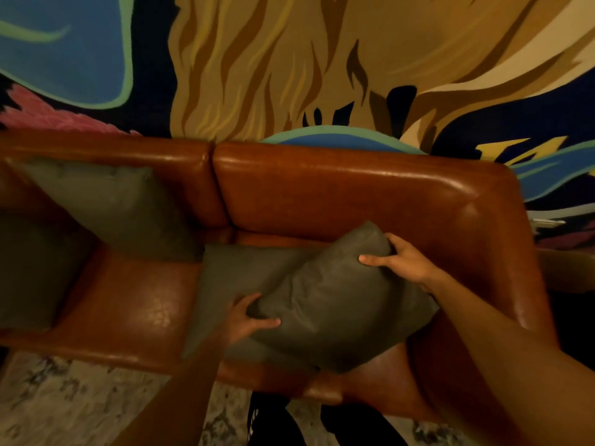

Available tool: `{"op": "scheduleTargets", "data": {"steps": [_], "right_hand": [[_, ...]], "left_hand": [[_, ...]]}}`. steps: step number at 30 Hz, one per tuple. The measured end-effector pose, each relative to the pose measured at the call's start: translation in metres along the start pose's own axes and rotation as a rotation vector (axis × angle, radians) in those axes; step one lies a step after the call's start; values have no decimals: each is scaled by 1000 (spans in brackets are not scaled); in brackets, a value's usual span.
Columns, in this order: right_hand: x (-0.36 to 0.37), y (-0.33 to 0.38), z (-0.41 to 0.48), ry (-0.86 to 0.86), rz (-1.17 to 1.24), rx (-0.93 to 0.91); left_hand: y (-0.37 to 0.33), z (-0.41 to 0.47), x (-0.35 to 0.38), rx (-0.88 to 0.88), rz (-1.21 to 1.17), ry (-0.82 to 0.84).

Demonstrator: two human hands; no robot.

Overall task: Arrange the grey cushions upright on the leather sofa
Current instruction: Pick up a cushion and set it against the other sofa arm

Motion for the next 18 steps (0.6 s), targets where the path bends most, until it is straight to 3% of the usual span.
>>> {"op": "scheduleTargets", "data": {"steps": [4,14,18], "right_hand": [[10,-10,-48,-78,86,-32],[6,-24,-120,-253,119,-84],[6,-31,-150,-351,176,-88]], "left_hand": [[9,-32,12,184,194,148],[-11,-59,13,568,429,123],[-29,-58,5,610,489,175]]}}
Point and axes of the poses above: each hand's wrist, its own z-axis towards the middle knuckle, its own x-axis out of the palm, y = z × x, the point moved 5 cm from there along z, towards the middle knuckle, and after that the axes turned 14 degrees about -y, right-handed, at the moved point
